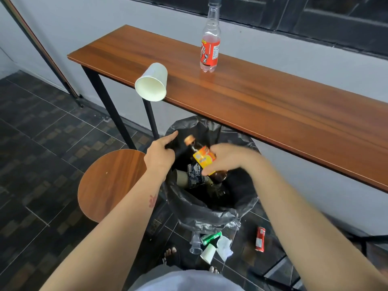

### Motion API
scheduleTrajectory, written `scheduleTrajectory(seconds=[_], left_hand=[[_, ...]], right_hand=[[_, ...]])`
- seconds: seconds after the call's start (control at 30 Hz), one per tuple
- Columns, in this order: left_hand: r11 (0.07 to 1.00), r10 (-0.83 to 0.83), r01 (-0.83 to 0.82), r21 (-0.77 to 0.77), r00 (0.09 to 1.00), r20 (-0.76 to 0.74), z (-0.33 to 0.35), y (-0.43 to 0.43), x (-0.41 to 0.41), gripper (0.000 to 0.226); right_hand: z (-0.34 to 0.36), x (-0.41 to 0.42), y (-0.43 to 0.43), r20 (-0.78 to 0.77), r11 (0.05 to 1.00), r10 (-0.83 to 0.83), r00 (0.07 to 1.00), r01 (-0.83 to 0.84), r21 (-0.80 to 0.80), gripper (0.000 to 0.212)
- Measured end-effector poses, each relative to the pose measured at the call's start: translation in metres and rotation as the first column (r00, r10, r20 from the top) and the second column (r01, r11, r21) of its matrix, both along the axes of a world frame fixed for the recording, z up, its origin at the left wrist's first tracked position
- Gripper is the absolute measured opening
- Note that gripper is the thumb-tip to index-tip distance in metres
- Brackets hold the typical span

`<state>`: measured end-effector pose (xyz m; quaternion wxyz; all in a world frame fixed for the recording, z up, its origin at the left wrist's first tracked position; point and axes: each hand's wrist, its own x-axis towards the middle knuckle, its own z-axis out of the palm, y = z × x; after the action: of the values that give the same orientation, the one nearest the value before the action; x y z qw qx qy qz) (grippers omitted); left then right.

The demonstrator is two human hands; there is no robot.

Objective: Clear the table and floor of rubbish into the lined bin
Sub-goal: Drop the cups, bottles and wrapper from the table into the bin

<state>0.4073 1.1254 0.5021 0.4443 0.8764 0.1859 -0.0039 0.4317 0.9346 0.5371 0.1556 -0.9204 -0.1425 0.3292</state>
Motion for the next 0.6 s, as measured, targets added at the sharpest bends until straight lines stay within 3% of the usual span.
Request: scheduleTrajectory(seconds=[0.2, 0.37, 0.43, 0.6], left_hand=[[1.000, -0.006, 0.006, -0.024, 0.999, 0.032, 0.003, 0.001, -0.013, 0.067], [0.999, -0.030, 0.031, -0.025, 0.998, 0.048, 0.007, 0.002, -0.016, 0.066], [0.999, -0.037, 0.038, -0.005, 0.998, 0.053, 0.008, 0.002, -0.015, 0.065], [1.000, -0.019, 0.018, 0.008, 0.999, 0.049, 0.007, 0.008, -0.010, 0.063]], right_hand=[[-0.094, -0.029, 0.043, 0.088, 0.961, -0.128, 0.988, 0.145, -0.237, 0.064], [-0.113, -0.032, 0.059, 0.285, 0.922, -0.011, 0.958, 0.120, -0.369, 0.059], [-0.108, -0.031, 0.056, 0.355, 0.947, -0.016, 0.935, 0.128, -0.293, 0.058], [-0.073, -0.028, 0.037, 0.594, 0.992, -0.112, 0.797, 0.050, 0.119, 0.067]])
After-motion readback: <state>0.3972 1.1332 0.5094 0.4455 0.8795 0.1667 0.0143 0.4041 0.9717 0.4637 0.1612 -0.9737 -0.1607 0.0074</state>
